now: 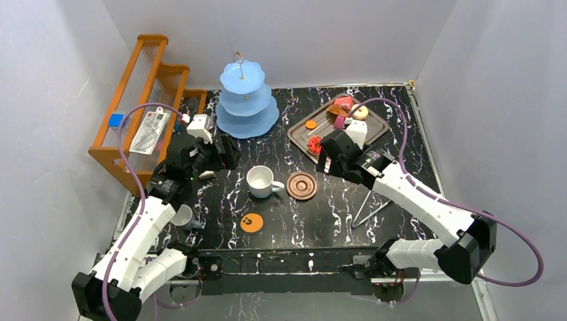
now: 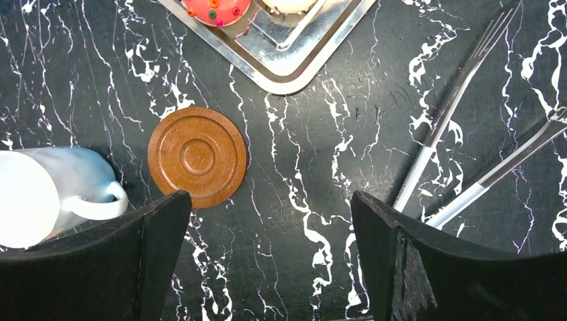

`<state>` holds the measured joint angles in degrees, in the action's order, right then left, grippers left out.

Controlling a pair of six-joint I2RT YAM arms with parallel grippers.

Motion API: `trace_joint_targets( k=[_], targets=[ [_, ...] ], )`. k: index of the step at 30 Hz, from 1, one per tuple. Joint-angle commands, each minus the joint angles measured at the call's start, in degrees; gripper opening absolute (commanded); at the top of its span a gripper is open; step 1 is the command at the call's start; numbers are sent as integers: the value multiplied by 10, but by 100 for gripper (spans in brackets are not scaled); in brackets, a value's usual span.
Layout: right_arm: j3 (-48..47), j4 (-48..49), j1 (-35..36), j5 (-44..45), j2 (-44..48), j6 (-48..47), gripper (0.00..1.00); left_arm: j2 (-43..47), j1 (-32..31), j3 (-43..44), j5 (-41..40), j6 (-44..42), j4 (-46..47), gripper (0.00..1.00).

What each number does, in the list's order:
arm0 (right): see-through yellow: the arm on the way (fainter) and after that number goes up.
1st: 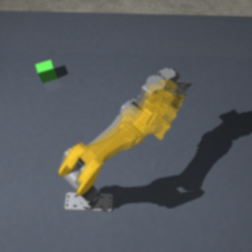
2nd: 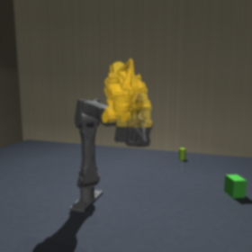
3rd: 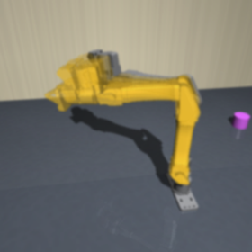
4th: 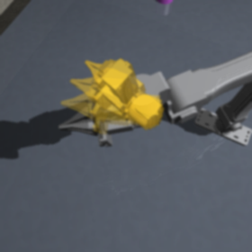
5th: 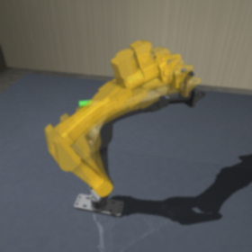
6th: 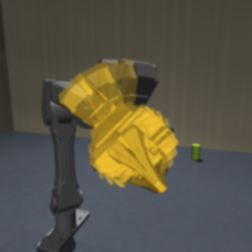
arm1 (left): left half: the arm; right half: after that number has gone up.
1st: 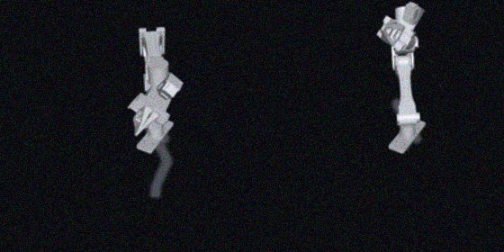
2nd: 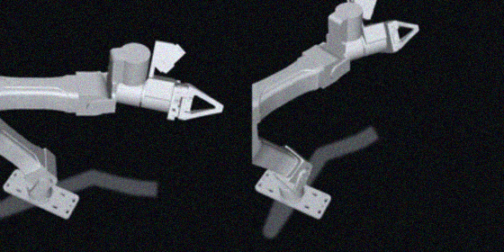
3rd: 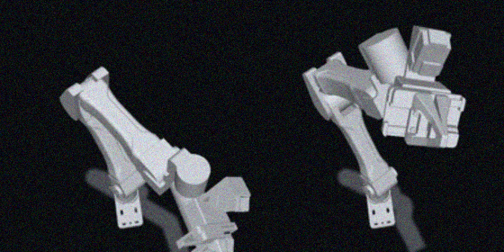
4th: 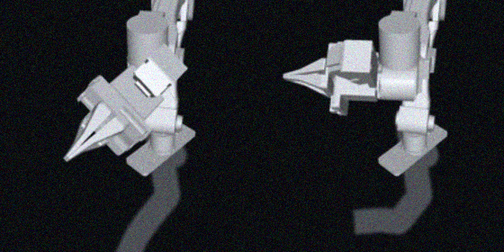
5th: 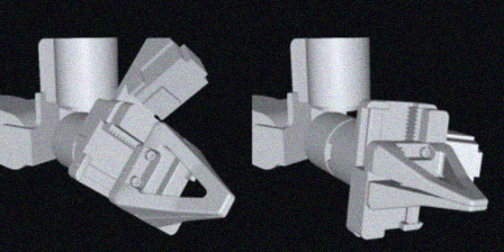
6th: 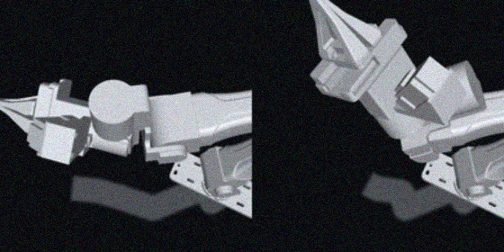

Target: Serve the afternoon tea

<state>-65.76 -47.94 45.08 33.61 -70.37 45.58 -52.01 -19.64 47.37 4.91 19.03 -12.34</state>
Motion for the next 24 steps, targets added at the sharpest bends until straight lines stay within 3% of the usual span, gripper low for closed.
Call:
trace_joint_targets(
  k=[1,10,16,24],
  targets=[
    [-9,-8,2,39,12,29,99,16,-1,-8,-10,-7,25,98],
    [-14,-51,-46,56,-13,72,99,-3,-2,-22,-20,-22,38,98],
    [13,-78,-145,-5,-15,92,99,14,-1,-39,-17,-22,43,98],
    [62,-113,-268,-17,5,116,99,34,-1,-46,-20,-25,44,98]
  ],
)
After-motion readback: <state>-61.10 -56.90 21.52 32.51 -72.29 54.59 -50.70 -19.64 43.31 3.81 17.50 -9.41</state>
